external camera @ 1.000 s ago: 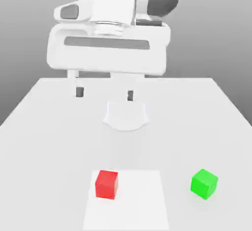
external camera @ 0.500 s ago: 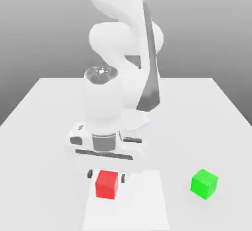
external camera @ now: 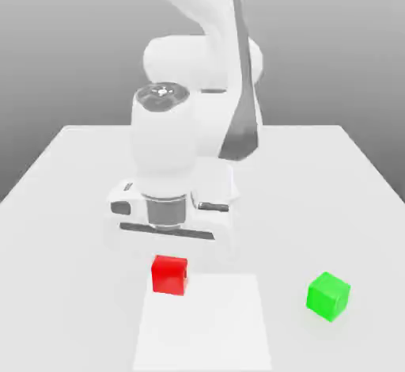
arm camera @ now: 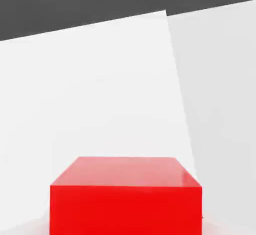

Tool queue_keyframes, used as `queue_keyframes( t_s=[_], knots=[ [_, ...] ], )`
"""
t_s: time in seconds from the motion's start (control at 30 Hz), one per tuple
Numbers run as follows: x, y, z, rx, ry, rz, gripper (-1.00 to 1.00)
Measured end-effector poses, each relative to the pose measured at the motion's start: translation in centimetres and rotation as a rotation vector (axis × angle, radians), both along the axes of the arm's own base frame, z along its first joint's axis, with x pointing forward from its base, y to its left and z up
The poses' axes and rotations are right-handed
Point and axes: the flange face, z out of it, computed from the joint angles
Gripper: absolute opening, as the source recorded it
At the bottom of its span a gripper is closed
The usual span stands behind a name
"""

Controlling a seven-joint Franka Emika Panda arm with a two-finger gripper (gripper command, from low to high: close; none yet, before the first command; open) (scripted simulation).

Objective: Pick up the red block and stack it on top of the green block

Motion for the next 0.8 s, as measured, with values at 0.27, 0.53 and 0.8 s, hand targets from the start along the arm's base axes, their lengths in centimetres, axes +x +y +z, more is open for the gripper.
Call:
queue_keyframes(
  t_s=[0.27, 0.53, 0.8],
  knots=[
    [0.2, 12.4, 1.8, 0.001, -0.001, -0.044, -1.0],
    [-3.5, 24.3, 2.4, 0.0, -0.002, -0.059, -1.0],
    [-2.4, 22.7, -2.5, 0.0, -0.002, -0.118, 1.0]
  ],
)
